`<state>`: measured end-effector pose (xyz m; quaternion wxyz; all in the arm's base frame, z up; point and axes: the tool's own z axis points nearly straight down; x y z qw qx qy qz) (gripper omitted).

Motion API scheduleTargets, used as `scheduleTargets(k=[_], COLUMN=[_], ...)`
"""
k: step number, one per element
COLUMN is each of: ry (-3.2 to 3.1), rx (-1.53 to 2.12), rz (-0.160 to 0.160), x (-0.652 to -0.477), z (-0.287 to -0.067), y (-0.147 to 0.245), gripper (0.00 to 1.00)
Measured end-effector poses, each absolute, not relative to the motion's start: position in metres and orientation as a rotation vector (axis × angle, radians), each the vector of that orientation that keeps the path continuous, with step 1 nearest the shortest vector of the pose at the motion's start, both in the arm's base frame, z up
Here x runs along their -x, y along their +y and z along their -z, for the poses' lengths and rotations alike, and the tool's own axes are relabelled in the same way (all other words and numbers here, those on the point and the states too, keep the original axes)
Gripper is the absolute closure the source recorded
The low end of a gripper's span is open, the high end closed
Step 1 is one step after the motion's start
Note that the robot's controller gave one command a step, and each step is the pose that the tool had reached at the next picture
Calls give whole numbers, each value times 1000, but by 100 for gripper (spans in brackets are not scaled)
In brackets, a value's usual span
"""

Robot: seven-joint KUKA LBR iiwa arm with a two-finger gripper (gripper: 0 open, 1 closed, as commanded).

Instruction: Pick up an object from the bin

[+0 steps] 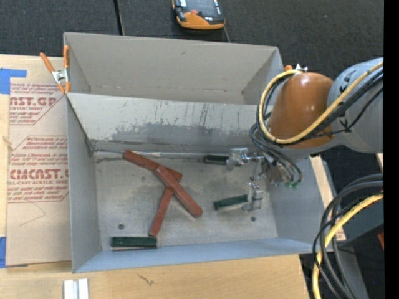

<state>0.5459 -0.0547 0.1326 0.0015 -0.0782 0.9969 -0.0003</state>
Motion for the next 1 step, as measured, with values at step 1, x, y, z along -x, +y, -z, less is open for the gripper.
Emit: scheduleTargets(k=[1], ry=[3135], rx=[212], rz=[-3], x=[-527], z=[-68], y=[-60], gripper=[0])
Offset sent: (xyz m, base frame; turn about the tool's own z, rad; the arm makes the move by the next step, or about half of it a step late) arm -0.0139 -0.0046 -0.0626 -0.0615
